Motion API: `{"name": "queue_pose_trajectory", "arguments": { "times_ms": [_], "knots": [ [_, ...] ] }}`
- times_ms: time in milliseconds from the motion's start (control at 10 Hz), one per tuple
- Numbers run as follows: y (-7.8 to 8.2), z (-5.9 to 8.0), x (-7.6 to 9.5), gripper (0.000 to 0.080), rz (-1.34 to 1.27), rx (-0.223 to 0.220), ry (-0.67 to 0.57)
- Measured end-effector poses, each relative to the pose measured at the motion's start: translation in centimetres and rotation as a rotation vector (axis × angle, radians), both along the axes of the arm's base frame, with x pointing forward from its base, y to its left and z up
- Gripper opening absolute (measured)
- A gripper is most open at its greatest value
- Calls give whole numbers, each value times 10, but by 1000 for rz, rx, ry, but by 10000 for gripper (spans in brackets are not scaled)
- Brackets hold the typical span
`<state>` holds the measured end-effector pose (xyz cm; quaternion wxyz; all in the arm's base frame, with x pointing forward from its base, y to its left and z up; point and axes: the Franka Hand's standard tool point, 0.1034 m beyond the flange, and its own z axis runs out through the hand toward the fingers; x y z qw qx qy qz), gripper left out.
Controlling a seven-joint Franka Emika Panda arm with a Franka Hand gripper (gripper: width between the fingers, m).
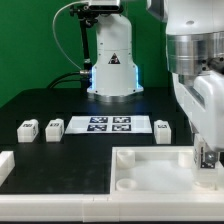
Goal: Assemble one leg
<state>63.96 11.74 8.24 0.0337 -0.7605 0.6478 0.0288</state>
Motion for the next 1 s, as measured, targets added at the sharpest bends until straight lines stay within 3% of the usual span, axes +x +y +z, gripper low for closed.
{"name": "queue_pose_trajectory", "arguments": {
  "times_ms": [100,200,300,600,1000],
  "knots": [
    [2,0,0,510,125,-4,-12],
    [1,0,0,618,329,-10,-29],
    [1,-1,0,640,401,-10,-34],
    [2,-3,-3,649,735,-16,-55],
    [10,-14,-18,649,1246,-51,-77]
  ]
}}
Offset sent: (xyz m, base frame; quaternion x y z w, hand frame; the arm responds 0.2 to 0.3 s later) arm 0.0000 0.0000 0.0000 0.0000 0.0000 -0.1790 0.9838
